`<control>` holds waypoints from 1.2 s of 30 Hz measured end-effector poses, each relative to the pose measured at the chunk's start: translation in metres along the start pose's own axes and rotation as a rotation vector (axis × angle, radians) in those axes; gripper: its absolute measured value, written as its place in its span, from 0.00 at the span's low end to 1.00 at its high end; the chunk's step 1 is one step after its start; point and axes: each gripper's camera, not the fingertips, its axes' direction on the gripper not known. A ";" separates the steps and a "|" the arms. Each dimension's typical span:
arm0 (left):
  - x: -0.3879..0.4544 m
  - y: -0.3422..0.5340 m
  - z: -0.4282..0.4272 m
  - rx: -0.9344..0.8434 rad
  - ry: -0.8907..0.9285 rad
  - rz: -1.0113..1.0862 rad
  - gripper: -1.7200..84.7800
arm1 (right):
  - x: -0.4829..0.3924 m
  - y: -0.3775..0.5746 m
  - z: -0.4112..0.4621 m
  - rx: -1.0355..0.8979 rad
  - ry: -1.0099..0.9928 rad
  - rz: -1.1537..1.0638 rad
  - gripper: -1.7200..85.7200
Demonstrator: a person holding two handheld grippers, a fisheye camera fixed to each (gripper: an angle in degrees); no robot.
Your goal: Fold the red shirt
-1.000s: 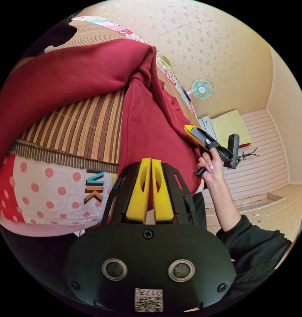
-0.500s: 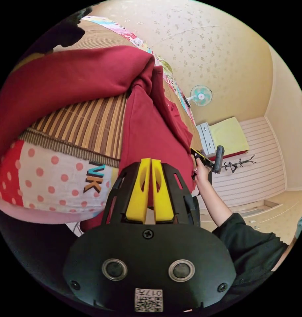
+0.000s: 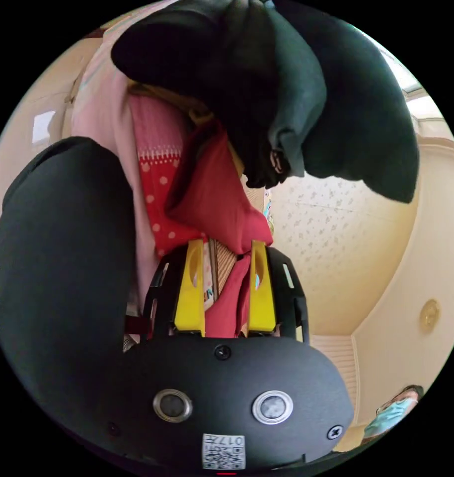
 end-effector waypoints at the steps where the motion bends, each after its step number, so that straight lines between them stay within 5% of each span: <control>1: -0.005 -0.001 -0.005 0.048 -0.001 -0.006 0.17 | 0.005 0.002 -0.001 0.003 -0.006 0.002 0.02; 9: -0.014 0.026 0.005 0.107 -0.142 0.166 0.07 | 0.061 0.005 -0.017 0.015 -0.129 0.059 0.02; 14: 0.171 0.153 -0.025 0.372 -0.408 0.880 0.06 | 0.099 0.000 -0.031 0.005 -0.215 0.086 0.02; 18: 0.260 0.198 -0.025 0.483 -0.264 1.087 0.06 | 0.105 -0.005 -0.047 0.014 -0.174 0.065 0.02; 23: 0.351 0.226 0.116 0.114 0.033 1.283 0.06 | 0.125 -0.015 -0.073 0.023 -0.172 0.066 0.02; 28: 0.384 0.359 0.348 -0.307 -0.122 1.582 0.06 | 0.148 -0.025 -0.097 0.036 -0.203 0.075 0.02; 32: 0.333 0.491 0.503 -0.615 -0.107 1.674 0.07 | 0.146 -0.037 -0.124 0.041 -0.123 0.036 0.02; 36: 0.254 0.532 0.573 -0.904 -0.073 1.520 0.13 | 0.166 -0.048 -0.145 0.038 -0.150 0.054 0.02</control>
